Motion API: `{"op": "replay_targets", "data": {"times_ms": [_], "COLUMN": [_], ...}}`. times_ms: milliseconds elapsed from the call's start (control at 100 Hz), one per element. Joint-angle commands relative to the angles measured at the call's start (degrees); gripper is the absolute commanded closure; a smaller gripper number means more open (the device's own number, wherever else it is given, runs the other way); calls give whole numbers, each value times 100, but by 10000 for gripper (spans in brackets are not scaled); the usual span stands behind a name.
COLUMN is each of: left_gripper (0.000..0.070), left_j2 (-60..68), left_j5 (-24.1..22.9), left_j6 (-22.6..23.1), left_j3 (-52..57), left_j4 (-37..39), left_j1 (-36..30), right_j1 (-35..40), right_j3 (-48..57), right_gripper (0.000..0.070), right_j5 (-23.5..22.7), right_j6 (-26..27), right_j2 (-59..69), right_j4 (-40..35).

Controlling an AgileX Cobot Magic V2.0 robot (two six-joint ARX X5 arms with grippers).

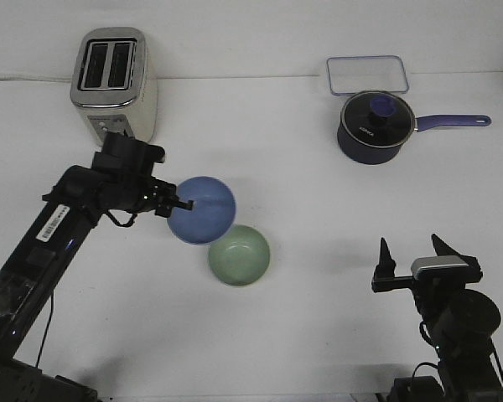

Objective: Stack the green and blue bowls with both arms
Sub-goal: 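Lift the blue bowl and carry it over the green bowl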

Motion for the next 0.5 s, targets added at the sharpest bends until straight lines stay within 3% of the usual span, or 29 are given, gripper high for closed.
{"op": "replay_targets", "data": {"times_ms": [0,490], "left_gripper": [690,690], "left_j2": [170,1047], "left_j5": [11,181], "left_j6": [17,96], "left_j3": [116,116], "left_j4": [-2,-52], "left_j1": [-151,-879], "right_j1": [4,4], "right_j3": [76,76], "right_gripper": [44,44], "right_j5": [20,20], "right_j6": [0,0], "right_j2": [17,17], "right_j4": [72,77]}}
